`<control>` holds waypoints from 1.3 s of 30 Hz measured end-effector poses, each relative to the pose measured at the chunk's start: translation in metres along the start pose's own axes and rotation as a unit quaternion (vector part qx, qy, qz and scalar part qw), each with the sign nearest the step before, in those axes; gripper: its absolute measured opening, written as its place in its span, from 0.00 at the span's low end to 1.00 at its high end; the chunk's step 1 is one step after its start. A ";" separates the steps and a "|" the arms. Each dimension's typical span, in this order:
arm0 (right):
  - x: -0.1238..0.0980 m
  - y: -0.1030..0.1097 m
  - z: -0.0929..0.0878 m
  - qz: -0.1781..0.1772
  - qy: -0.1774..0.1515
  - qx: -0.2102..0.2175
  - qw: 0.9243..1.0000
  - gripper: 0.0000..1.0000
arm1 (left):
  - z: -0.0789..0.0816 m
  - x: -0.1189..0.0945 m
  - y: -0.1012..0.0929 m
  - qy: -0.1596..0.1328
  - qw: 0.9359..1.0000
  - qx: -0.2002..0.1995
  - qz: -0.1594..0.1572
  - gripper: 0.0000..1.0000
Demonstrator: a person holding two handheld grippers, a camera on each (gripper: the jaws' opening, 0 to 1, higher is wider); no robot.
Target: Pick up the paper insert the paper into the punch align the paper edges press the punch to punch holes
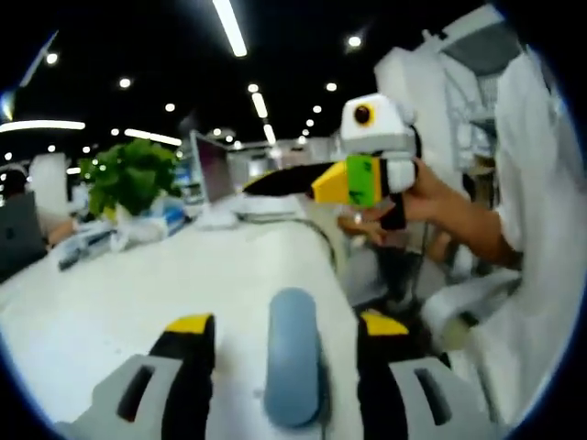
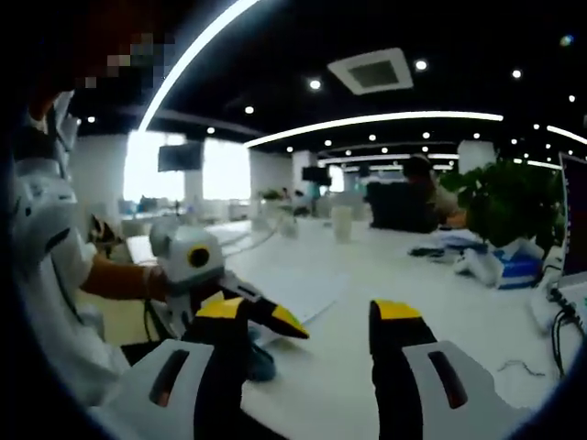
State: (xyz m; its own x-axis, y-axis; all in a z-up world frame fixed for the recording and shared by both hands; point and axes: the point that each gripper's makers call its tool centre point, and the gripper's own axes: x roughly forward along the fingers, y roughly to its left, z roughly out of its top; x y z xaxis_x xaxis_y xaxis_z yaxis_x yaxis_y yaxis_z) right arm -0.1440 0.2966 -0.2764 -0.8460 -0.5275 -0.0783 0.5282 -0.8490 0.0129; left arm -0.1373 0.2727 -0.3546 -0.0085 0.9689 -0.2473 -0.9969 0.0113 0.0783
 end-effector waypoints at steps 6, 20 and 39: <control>0.005 0.002 -0.005 -0.004 0.007 0.002 1.000 0.53 | -0.002 0.000 0.003 -0.001 1.000 0.004 0.008 0.51; 0.011 0.001 -0.015 -0.016 0.022 0.000 1.000 0.49 | -0.007 0.001 0.001 0.006 1.000 0.016 0.008 0.32; 0.030 0.018 -0.010 -0.049 0.002 -0.020 0.999 0.05 | -0.010 0.004 0.000 0.010 1.000 0.011 0.002 0.26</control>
State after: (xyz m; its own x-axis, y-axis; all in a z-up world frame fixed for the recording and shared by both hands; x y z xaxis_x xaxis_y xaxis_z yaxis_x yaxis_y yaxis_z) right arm -0.1590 0.2653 -0.2887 -0.8932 -0.4421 -0.0820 0.4459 -0.8944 -0.0351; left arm -0.1377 0.2737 -0.3649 -0.0139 0.9639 -0.2660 -0.9950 0.0131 0.0995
